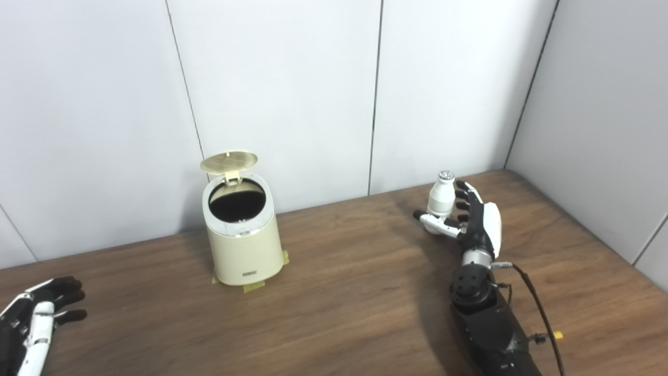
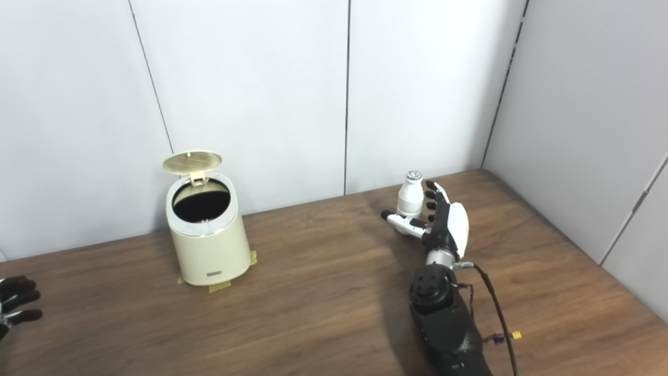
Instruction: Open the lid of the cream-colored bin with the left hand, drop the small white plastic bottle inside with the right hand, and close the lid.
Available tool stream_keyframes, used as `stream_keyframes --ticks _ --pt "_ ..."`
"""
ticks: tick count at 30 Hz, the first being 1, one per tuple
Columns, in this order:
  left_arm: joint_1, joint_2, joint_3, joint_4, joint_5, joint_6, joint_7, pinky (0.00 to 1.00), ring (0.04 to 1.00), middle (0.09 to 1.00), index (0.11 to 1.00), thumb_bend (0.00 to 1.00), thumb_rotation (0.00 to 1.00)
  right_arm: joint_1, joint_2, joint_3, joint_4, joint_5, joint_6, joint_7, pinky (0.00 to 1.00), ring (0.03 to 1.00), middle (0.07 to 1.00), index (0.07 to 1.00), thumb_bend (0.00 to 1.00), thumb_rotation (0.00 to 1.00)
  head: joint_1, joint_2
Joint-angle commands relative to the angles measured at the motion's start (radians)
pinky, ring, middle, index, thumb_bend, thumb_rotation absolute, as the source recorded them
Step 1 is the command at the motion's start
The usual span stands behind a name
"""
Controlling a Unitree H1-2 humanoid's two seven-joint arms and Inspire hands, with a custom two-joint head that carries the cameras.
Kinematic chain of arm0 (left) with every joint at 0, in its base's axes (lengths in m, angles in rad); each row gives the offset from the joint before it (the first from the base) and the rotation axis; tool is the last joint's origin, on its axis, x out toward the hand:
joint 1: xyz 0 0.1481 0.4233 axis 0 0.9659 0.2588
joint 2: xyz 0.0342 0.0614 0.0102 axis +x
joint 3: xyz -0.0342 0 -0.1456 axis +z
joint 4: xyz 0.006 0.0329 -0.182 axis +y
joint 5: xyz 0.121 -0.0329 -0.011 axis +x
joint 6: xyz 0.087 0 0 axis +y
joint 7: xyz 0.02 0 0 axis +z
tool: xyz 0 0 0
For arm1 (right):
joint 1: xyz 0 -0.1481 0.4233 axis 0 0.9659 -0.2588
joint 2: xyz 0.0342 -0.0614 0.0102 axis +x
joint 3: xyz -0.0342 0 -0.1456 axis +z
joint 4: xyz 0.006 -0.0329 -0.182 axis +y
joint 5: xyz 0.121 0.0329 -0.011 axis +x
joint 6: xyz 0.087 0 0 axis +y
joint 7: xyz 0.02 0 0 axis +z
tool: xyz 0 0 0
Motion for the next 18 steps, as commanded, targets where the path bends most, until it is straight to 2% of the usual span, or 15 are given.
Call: stream_keyframes --ticks 1,6,9,13,16,17,18 --pt "-0.037 0.012 0.006 -0.027 -0.004 -0.029 -0.001 0.57 0.672 0.671 0.641 0.21 0.58 -0.047 -0.033 0.003 -0.025 -0.009 -0.019 -0.013 0.64 0.743 0.786 0.82 0.85 0.29 -0.001 0.001" --pt "-0.035 0.015 0.005 -0.024 -0.007 -0.041 -0.007 0.57 0.679 0.675 0.644 0.21 0.59 -0.047 -0.033 0.0 -0.024 0.003 -0.039 -0.012 0.6 0.705 0.756 0.802 0.86 0.3 0.001 0.003" --pt "-0.034 0.014 0.007 -0.025 -0.011 -0.042 -0.007 0.57 0.675 0.674 0.643 0.22 0.59 -0.048 -0.03 -0.005 -0.021 0.017 -0.053 -0.01 0.62 0.72 0.76 0.801 0.86 0.28 0.002 0.004" --pt "-0.033 0.014 0.007 -0.034 -0.013 -0.029 -0.008 0.57 0.676 0.675 0.643 0.23 0.59 -0.053 -0.032 0.0 -0.009 0.003 -0.061 -0.034 0.61 0.7 0.741 0.785 0.83 0.22 0.002 0.007" --pt "-0.032 0.016 0.006 -0.031 -0.014 -0.038 -0.01 0.57 0.679 0.676 0.644 0.23 0.59 -0.059 -0.029 -0.006 0.008 -0.002 -0.086 -0.074 0.53 0.613 0.662 0.703 0.77 0.06 0.003 0.008" --pt "-0.031 0.016 0.006 -0.031 -0.012 -0.041 -0.01 0.57 0.679 0.676 0.643 0.23 0.59 -0.061 -0.029 -0.007 0.015 -0.008 -0.094 -0.092 0.47 0.555 0.603 0.578 0.62 0.1 0.003 0.008" --pt "-0.031 0.015 0.005 -0.037 -0.008 -0.036 -0.007 0.57 0.677 0.675 0.644 0.23 0.6 -0.063 -0.029 -0.006 0.023 -0.013 -0.098 -0.107 0.4 0.484 0.512 0.514 0.55 0.03 0.003 0.008"
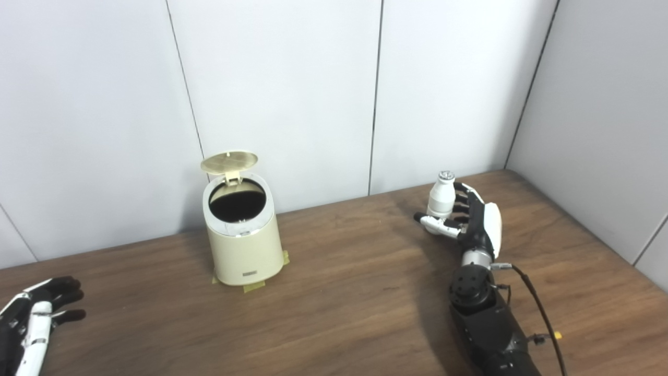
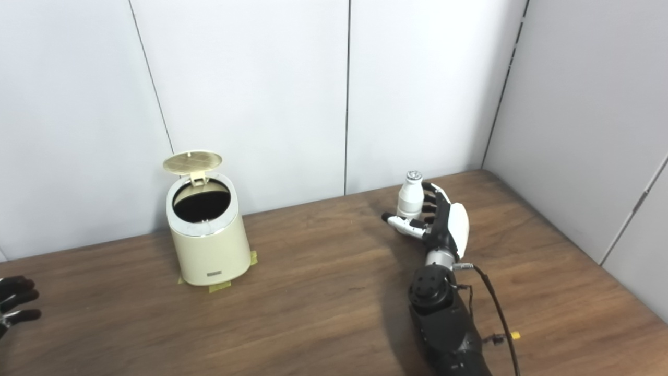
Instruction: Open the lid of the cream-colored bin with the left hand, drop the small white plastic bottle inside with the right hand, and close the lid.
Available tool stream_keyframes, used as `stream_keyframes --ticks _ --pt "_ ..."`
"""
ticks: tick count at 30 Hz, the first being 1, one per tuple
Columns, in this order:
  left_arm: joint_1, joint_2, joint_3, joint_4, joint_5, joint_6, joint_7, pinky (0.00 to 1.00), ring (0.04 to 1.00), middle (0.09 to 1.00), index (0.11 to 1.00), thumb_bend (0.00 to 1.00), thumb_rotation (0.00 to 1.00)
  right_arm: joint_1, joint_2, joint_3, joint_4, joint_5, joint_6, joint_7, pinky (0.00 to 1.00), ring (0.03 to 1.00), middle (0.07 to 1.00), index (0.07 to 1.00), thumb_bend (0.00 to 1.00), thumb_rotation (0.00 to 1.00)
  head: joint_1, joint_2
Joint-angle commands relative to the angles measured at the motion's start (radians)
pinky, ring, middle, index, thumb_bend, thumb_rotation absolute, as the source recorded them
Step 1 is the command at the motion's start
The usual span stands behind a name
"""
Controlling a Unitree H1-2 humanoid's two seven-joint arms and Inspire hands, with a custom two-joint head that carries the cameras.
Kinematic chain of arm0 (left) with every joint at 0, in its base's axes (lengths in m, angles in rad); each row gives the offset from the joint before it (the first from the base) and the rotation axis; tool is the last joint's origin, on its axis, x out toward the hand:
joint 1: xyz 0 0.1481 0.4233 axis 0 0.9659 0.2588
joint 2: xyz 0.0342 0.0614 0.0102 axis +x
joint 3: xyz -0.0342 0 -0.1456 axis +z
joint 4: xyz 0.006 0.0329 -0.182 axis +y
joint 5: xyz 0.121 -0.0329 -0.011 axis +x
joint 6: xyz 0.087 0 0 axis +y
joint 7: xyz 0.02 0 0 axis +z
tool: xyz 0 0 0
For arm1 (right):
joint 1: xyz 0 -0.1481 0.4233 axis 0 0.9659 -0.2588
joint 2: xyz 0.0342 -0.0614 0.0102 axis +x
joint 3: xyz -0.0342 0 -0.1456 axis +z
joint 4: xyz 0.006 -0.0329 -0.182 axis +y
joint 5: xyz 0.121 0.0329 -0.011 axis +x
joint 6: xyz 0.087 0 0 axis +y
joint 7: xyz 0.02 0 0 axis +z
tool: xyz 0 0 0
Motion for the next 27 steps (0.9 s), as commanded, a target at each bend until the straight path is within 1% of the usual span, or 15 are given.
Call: stream_keyframes --ticks 1,3,6,9,14,16,18,20,22,27 --pt "-0.031 0.015 0.004 -0.04 -0.003 -0.026 -0.004 0.57 0.677 0.675 0.644 0.23 0.6 -0.059 -0.031 -0.003 -0.005 -0.024 -0.047 -0.046 0.4 0.477 0.505 0.51 0.55 0.02 -0.001 0.001" --pt "-0.032 0.015 0.005 -0.04 -0.006 -0.024 -0.004 0.57 0.677 0.676 0.646 0.24 0.61 -0.06 -0.031 -0.002 -0.002 -0.028 -0.042 -0.062 0.37 0.457 0.485 0.495 0.53 0.0 -0.001 0.001" --pt "-0.032 0.016 0.005 -0.035 -0.001 -0.028 -0.003 0.57 0.672 0.677 0.644 0.23 0.6 -0.059 -0.032 -0.001 0.0 -0.025 -0.046 -0.071 0.34 0.432 0.459 0.504 0.53 0.0 -0.001 0.001" --pt "-0.032 0.014 0.005 -0.037 -0.009 -0.024 -0.005 0.57 0.677 0.677 0.645 0.24 0.6 -0.059 -0.032 -0.003 0.003 -0.015 -0.063 -0.071 0.35 0.431 0.468 0.498 0.53 0.0 -0.005 0.001" --pt "-0.032 0.013 0.003 -0.038 -0.007 -0.02 -0.005 0.57 0.681 0.677 0.643 0.26 0.6 -0.05 -0.027 -0.003 -0.016 -0.014 -0.056 -0.063 0.34 0.425 0.455 0.5 0.53 0.0 -0.004 0.001" --pt "-0.033 0.012 0.003 -0.036 -0.012 -0.024 -0.006 0.57 0.677 0.675 0.639 0.26 0.59 -0.046 -0.027 -0.002 -0.016 -0.01 -0.068 -0.059 0.3 0.383 0.425 0.507 0.52 0.0 -0.005 0.002" --pt "-0.033 0.011 0.003 -0.035 -0.015 -0.021 -0.006 0.57 0.678 0.675 0.64 0.26 0.58 -0.044 -0.025 -0.003 -0.015 -0.006 -0.073 -0.058 0.29 0.373 0.418 0.506 0.52 0.0 -0.005 0.002" --pt "-0.032 0.012 -0.001 -0.037 -0.008 -0.018 -0.005 0.58 0.681 0.676 0.642 0.27 0.59 -0.042 -0.024 -0.003 -0.017 -0.001 -0.079 -0.054 0.28 0.361 0.413 0.504 0.52 0.0 -0.004 0.001" --pt "-0.033 0.011 -0.002 -0.038 -0.007 -0.015 -0.003 0.58 0.681 0.674 0.641 0.27 0.6 -0.04 -0.025 0.001 -0.015 0.002 -0.102 -0.05 0.26 0.336 0.403 0.506 0.52 0.0 -0.003 0.001" --pt "-0.036 0.003 -0.006 -0.046 0.001 0.0 0.007 0.57 0.68 0.671 0.638 0.28 0.59 -0.034 -0.017 0.023 -0.056 -0.02 -0.1 -0.047 0.29 0.367 0.418 0.505 0.52 0.0 0.003 0.0"
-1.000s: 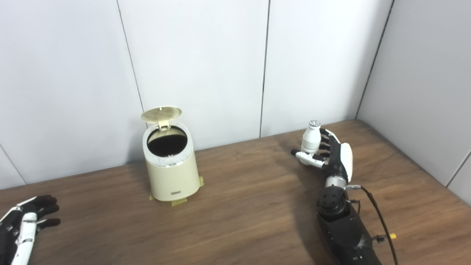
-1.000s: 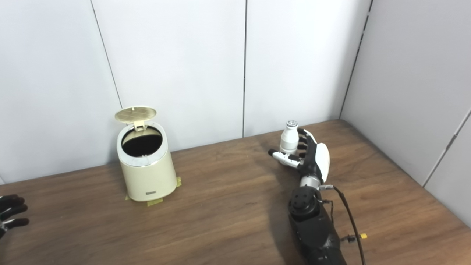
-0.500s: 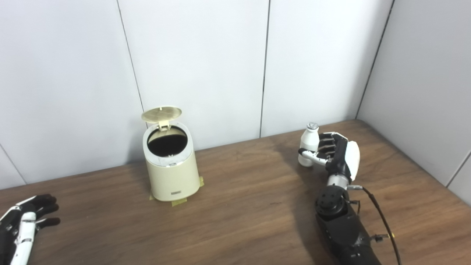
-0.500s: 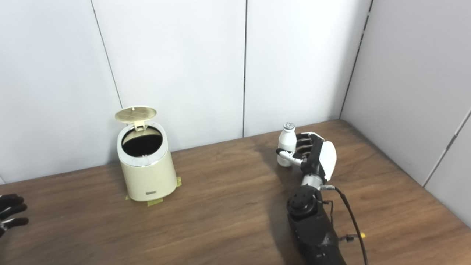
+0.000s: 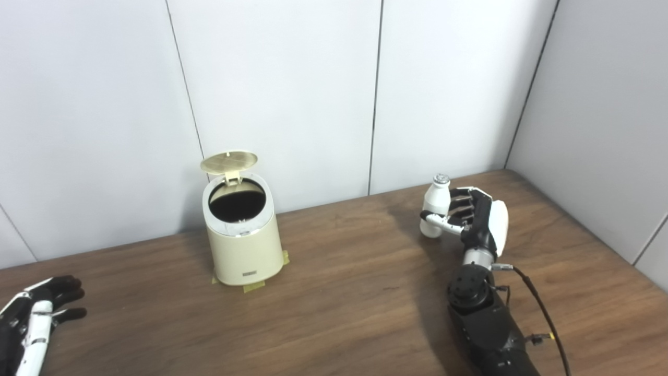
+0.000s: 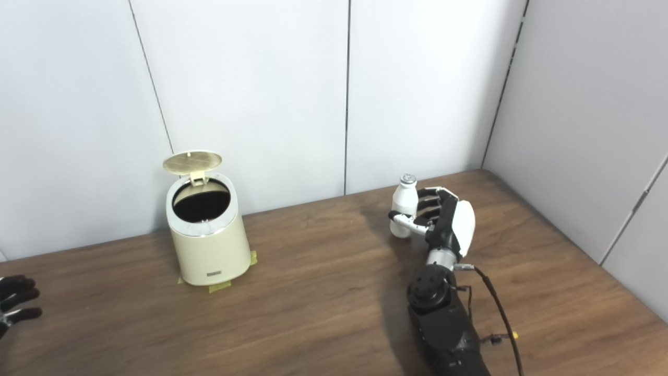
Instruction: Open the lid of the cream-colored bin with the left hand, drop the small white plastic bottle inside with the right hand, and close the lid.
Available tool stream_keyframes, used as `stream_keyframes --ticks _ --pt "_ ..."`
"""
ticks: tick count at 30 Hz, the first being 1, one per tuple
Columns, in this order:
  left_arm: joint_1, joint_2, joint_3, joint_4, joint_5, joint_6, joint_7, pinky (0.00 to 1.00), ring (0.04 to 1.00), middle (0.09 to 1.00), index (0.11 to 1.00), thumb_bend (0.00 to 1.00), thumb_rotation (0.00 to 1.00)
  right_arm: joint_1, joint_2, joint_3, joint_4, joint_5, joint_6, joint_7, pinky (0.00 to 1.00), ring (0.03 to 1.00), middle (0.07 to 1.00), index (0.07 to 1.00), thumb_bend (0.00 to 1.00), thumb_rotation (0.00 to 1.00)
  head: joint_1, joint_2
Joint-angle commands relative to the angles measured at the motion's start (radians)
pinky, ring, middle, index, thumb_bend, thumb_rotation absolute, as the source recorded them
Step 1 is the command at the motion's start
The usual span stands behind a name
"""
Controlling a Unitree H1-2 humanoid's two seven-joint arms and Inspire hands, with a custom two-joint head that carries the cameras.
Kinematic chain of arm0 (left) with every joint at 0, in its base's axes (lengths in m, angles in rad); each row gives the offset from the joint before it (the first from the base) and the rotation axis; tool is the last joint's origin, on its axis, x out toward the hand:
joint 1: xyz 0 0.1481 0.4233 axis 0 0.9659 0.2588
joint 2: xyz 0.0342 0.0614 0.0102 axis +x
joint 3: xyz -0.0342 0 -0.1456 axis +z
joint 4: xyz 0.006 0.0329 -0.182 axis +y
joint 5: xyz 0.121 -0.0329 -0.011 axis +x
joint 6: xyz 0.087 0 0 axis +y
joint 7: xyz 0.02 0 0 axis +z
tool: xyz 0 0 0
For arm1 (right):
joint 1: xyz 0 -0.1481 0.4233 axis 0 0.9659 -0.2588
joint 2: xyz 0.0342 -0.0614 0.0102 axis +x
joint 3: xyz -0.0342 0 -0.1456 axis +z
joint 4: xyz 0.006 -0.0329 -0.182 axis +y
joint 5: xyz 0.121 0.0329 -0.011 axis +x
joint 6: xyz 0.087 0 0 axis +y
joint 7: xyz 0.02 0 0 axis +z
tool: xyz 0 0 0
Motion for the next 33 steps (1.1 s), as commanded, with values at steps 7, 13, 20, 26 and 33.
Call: stream_keyframes --ticks 7,13,20,26,33 --pt "-0.036 -0.007 -0.012 -0.046 0.027 -0.011 0.01 0.57 0.676 0.672 0.637 0.26 0.56 -0.022 -0.015 0.056 -0.141 -0.038 -0.009 0.052 0.22 0.288 0.447 0.496 0.53 0.0 0.03 0.0" --pt "-0.037 -0.021 -0.024 -0.064 0.039 -0.004 0.013 0.58 0.681 0.676 0.641 0.26 0.56 -0.013 -0.003 0.103 -0.238 -0.033 0.026 0.143 0.32 0.387 0.44 0.511 0.52 0.0 0.057 0.007" --pt "-0.031 -0.042 -0.037 -0.105 0.048 0.033 0.021 0.65 0.718 0.699 0.661 0.25 0.57 0.014 0.053 0.192 -0.383 -0.088 0.108 0.232 0.28 0.356 0.436 0.509 0.53 0.0 0.117 0.019" --pt "-0.028 -0.061 -0.048 -0.122 0.058 0.015 0.025 0.68 0.739 0.714 0.681 0.16 0.52 0.019 0.092 0.23 -0.512 -0.102 0.186 0.322 0.28 0.357 0.435 0.516 0.52 0.0 0.166 0.027" --pt "-0.027 -0.066 -0.072 -0.107 0.103 -0.032 0.022 0.69 0.743 0.718 0.696 0.13 0.55 0.002 0.105 0.244 -0.581 -0.116 0.221 0.388 0.28 0.389 0.472 0.527 0.52 0.0 0.235 0.03"
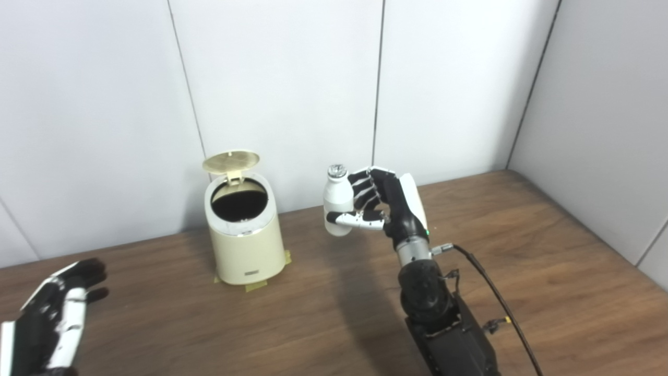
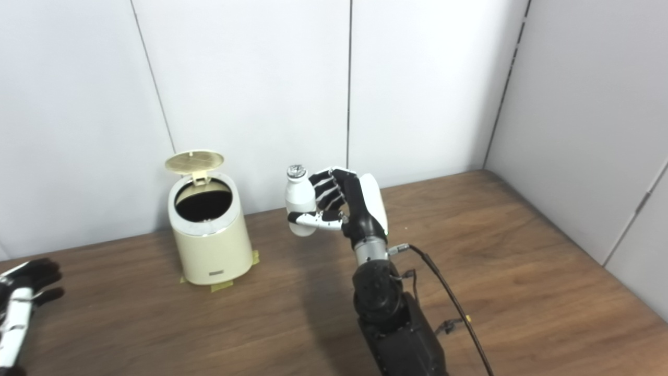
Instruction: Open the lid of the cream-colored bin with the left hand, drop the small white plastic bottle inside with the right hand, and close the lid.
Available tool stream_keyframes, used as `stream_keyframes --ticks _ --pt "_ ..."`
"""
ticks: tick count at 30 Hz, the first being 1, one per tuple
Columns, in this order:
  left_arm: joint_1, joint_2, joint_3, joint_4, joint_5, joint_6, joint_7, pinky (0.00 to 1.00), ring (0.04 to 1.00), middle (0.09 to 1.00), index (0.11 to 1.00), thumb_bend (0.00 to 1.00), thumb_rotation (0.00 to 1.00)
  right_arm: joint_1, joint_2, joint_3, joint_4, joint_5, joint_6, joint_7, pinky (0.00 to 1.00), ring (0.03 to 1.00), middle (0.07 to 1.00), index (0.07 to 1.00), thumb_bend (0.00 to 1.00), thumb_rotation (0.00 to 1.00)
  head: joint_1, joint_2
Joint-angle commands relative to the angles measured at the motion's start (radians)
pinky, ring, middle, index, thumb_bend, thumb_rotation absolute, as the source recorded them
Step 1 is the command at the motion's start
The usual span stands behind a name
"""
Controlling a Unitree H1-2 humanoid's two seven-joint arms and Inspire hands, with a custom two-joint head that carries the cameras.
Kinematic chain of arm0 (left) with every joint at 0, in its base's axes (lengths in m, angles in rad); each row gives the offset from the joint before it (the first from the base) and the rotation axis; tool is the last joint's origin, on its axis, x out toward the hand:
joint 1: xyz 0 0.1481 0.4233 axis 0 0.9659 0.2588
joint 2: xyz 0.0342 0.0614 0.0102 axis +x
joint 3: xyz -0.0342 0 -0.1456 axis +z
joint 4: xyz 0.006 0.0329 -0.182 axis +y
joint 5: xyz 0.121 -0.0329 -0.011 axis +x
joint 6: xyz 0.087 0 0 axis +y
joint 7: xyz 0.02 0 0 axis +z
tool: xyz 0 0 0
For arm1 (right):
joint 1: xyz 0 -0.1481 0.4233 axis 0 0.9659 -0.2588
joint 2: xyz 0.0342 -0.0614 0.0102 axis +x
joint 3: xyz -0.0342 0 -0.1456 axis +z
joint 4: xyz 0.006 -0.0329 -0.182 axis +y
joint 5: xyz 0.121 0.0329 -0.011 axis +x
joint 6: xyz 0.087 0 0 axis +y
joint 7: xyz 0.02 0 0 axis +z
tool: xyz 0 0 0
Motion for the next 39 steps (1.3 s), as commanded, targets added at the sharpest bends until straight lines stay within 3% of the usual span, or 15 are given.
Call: stream_keyframes --ticks 1,4,9,13,17,19,29,35,39 --pt "-0.028 -0.005 -0.006 -0.022 0.018 -0.044 0.009 0.69 0.744 0.717 0.695 0.13 0.57 -0.058 -0.003 0.004 -0.045 -0.022 -0.007 0.011 0.27 0.386 0.475 0.527 0.51 0.0 0.026 0.001" --pt "-0.023 -0.008 -0.013 -0.011 0.03 -0.048 0.009 0.73 0.756 0.723 0.702 0.15 0.62 -0.067 0.006 0.007 -0.064 -0.025 0.001 0.023 0.28 0.391 0.477 0.525 0.52 0.0 0.06 0.0" --pt "-0.017 -0.026 -0.023 -0.01 0.057 -0.044 0.02 0.72 0.752 0.72 0.696 0.13 0.63 -0.086 0.016 0.005 -0.067 -0.003 -0.039 0.036 0.3 0.412 0.47 0.516 0.52 0.0 0.11 -0.001" --pt "-0.016 -0.042 -0.033 -0.004 0.088 -0.055 0.033 0.68 0.733 0.713 0.688 0.13 0.56 -0.105 0.018 0.009 -0.059 0.01 -0.075 0.047 0.31 0.419 0.469 0.515 0.52 0.0 0.14 -0.002" --pt "-0.017 -0.062 -0.044 -0.002 0.11 -0.053 0.044 0.69 0.727 0.703 0.681 0.14 0.52 -0.126 0.031 0.011 -0.061 0.015 -0.064 0.062 0.33 0.431 0.47 0.508 0.52 0.0 0.178 -0.004" --pt "-0.015 -0.072 -0.047 -0.002 0.113 -0.049 0.046 0.68 0.725 0.701 0.678 0.15 0.51 -0.134 0.036 0.016 -0.06 0.018 -0.072 0.07 0.39 0.44 0.464 0.507 0.52 0.0 0.19 -0.007" --pt "-0.01 -0.104 -0.065 -0.003 0.162 -0.032 0.06 0.69 0.732 0.717 0.701 0.21 0.71 -0.176 0.052 0.027 -0.001 0.031 -0.15 0.071 0.31 0.422 0.475 0.514 0.52 0.0 0.234 -0.021" --pt "-0.009 -0.113 -0.069 -0.005 0.172 -0.034 0.059 0.7 0.738 0.724 0.704 0.21 0.73 -0.186 0.061 0.039 0.082 0.024 -0.259 0.049 0.29 0.409 0.469 0.532 0.51 0.0 0.25 -0.031" --pt "-0.007 -0.119 -0.073 -0.013 0.189 -0.018 0.063 0.7 0.741 0.724 0.705 0.21 0.75 -0.197 0.077 0.05 0.128 0.014 -0.289 0.04 0.31 0.412 0.473 0.534 0.51 0.0 0.253 -0.031"
